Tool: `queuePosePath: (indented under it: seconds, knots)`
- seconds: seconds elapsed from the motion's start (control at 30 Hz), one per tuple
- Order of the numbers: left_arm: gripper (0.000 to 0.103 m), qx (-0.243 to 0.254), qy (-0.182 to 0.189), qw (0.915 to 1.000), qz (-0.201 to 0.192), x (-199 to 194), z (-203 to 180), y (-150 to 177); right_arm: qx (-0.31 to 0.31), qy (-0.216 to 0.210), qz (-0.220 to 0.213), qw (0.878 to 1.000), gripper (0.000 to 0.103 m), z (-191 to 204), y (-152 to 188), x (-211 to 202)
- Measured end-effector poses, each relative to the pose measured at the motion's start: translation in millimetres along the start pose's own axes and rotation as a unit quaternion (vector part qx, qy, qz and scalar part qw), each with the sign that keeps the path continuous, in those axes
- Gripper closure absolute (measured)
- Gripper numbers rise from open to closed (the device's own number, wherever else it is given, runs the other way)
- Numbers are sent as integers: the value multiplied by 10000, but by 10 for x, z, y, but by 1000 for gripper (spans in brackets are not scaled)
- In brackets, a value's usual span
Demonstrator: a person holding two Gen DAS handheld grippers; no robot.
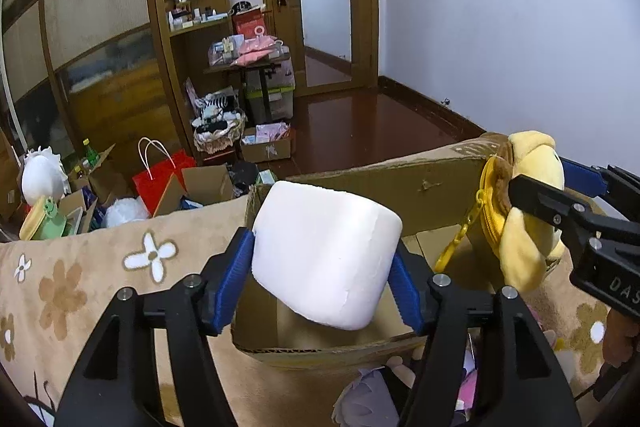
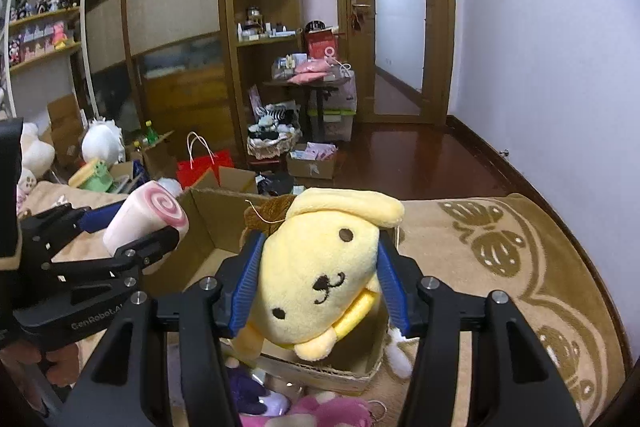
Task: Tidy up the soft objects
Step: 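Carry both plushes into the cardboard box and open both tools, then move both tools back toward the remaining items beside the box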
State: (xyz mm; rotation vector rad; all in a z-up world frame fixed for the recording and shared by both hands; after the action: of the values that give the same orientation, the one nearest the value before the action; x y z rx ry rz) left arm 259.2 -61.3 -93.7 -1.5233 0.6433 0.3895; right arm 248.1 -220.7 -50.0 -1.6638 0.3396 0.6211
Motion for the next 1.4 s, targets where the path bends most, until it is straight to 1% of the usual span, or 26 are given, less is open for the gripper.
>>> queuePosePath:
  seconds: [0.07,0.13,0.23,0.3,0.37,0.5,0.57,0.6,0.63,0.7,0.8,1.03,1.2,1.4]
  knots:
    - [37,30,-13,10000,-1,16,-2,17,46,-100,44,9999,44,14,26,22]
    - [25,134,-89,9998,-89,-8,-18,18,60,-170,97,9998,42,38,41,45]
    - [14,182,-207,9994,-193,-62,-13,5,-15,-144,110,9998,40,65,68,40]
    - [11,105,-253,9996,-119,-82,9,17,-147,-91,119,9998,39,95,80,22]
    - [10,58,-266,9996,-50,-112,43,46,-174,-83,121,9997,37,127,85,1]
    - [9,50,-352,9994,51,-199,123,100,-76,-157,96,9998,24,126,77,-84]
    - [5,-23,-358,9993,36,-271,156,98,20,-215,84,9997,22,120,72,-139]
    - [4,-53,-357,9993,25,-319,169,100,57,-215,81,9997,19,113,67,-169]
    - [3,-58,-372,9993,20,-370,180,110,96,-228,61,9997,14,112,64,-207]
    - [3,-37,-409,9991,41,-448,198,135,138,-283,20,9995,7,113,54,-270]
    - [3,-61,-456,9989,79,-576,225,182,195,-275,-60,9994,0,131,56,-428]
    - [3,-158,-481,9986,169,-906,231,280,323,-255,-100,9991,0,127,95,-751]
    - [3,-340,-486,9977,319,-1104,231,429,416,-213,-47,9989,0,84,157,-977]
    - [3,-274,-498,9972,480,-1289,197,585,648,-213,-2,9977,0,-1,258,-1203]
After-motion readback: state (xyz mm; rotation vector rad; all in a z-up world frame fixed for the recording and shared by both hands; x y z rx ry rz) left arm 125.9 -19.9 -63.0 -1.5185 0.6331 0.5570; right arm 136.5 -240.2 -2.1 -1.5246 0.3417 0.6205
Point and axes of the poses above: each gripper's, at about its wrist camera, not at the fingertips, and x roughly the way its jaws point, z to its left, y to its underside, the point moved 8 cm from there along x, roughly the way its jaws point, and after that the axes turned 9 degrees about -x, right-handed, at the moved point
